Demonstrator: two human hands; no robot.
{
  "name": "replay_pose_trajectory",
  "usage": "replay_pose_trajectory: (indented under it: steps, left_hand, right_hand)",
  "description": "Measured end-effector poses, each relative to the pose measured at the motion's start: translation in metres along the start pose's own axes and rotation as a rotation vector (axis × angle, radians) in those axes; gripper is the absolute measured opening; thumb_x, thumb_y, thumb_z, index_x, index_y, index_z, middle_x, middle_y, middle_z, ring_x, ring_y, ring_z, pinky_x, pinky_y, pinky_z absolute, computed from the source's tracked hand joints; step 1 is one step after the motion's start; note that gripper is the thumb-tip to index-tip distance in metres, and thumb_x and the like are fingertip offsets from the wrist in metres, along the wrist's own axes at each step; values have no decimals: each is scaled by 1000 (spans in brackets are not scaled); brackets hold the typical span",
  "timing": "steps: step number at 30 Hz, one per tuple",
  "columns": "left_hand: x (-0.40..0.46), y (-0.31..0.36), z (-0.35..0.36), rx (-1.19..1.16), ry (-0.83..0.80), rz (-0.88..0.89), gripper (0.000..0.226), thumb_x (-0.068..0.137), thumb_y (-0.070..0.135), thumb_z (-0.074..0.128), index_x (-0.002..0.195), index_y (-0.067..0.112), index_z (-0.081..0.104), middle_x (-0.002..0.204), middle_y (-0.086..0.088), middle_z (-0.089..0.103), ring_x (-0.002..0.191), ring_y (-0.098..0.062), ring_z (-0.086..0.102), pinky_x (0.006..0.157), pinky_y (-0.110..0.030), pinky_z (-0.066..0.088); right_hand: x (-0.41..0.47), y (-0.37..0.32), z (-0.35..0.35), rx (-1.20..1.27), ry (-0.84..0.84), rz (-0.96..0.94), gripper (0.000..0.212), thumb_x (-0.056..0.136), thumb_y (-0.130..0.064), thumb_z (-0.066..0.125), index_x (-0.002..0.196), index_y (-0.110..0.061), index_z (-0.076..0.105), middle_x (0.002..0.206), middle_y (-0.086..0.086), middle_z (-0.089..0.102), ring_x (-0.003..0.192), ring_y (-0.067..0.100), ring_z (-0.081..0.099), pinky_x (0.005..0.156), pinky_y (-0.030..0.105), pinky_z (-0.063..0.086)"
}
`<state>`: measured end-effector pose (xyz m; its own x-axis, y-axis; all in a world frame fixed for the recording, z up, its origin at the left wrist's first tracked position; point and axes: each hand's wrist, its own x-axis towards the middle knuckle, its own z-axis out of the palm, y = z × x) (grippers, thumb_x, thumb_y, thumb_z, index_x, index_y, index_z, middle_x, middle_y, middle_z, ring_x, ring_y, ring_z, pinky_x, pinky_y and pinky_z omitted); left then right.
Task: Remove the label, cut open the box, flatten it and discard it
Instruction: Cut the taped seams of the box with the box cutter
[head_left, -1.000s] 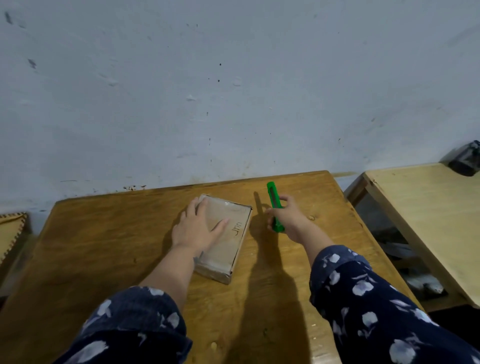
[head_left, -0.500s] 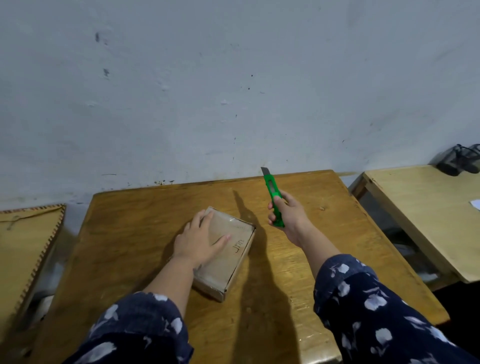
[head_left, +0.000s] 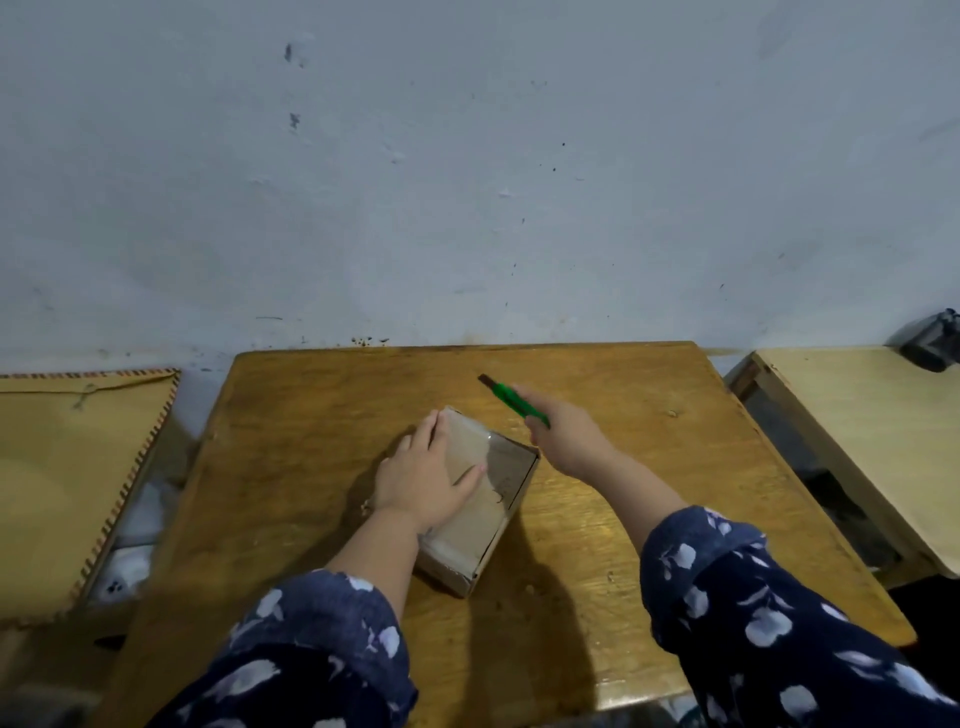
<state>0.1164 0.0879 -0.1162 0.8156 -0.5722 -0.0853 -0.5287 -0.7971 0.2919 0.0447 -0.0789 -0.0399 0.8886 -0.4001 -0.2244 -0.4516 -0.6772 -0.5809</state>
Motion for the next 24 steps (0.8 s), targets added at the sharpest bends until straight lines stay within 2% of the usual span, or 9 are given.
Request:
replay_pose_trajectory:
  steps: [2, 5, 8, 19, 24]
  left_hand:
    - [0, 0, 0, 1, 0, -3, 88, 86, 72, 28, 153, 21, 3, 161, 5, 6, 140, -24, 27, 102, -43, 42]
    - [1, 0, -1, -8, 7, 5, 86, 87, 69, 31, 153, 20, 5, 161, 5, 9, 138, -23, 30, 99, -41, 45]
    - [1, 1, -1, -5, 22, 9, 86, 87, 68, 33, 153, 20, 7, 160, 6, 11, 135, -22, 33, 97, -40, 46]
    - [2, -1, 3, -1, 38, 16, 84, 87, 65, 35, 153, 20, 6, 160, 7, 11, 134, -23, 34, 96, -41, 46]
    - [4, -2, 6, 6, 37, 6, 87, 86, 70, 34, 153, 22, 4, 160, 8, 10, 136, -23, 33, 97, -42, 45]
  right_hand:
    - [0, -3, 8, -188, -23, -47, 50, 101, -21, 37, 145, -42, 29, 106, 5, 62, 62, 11, 53, 45, 22, 39]
    - [1, -6, 16, -318, -42, -73, 47, 101, -26, 36, 143, -46, 30, 111, 6, 65, 74, 19, 59, 50, 29, 44]
    - [2, -8, 19, -360, -54, -92, 46, 101, -27, 35, 143, -46, 31, 110, 8, 66, 79, 23, 61, 56, 33, 49]
    - [6, -21, 26, -439, -92, -67, 51, 101, -22, 34, 145, -45, 24, 105, 6, 65, 76, 21, 61, 53, 32, 48]
    - [6, -32, 23, -585, -96, -58, 58, 99, -15, 38, 147, -44, 21, 110, 7, 64, 80, 23, 62, 57, 34, 51]
